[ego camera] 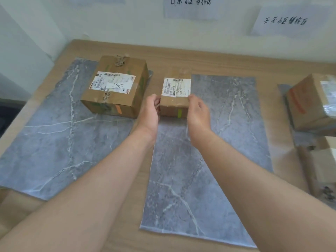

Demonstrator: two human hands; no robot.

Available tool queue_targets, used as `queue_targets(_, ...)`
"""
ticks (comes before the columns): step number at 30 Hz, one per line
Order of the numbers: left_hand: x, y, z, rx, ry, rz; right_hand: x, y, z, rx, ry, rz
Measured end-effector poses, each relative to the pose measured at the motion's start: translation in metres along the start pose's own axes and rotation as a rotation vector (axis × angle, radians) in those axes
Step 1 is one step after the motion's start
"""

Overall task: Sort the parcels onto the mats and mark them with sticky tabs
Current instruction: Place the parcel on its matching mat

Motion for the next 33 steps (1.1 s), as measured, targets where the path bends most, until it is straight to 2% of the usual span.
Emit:
queue_targets(6,0.0,-0.001,0.014,0.032,-0.032,-0.03,-0.001,-0.003,0.01,-0.008,0.03,0.077)
queue_targets(13,-0.026,0.009,-0.036,0.105,-0.089,0.158,0.029,0.019,-0.044,-0.023,-0.002,0.137)
queue_targets(26,-0.217,-0.019,-0.194,0.208,-0.33,0.133,0.151,0.084,-0.247,-0.009,0.201,0.15)
queue_targets(33,-0.287,-0.02,-0.302,0.291,-0.41,0.119,0.191,0.12,-0.371,-0.005,0.334,0.125)
Point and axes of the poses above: each hand's wrist, its own z-axis towards the middle knuckle, its own y-axis out of the back of the hand, x = y × z, the point moved 7 cm from there along z, towards the middle knuckle, and after that the axes turned 11 degrees about -y, right-handed, at the moved point
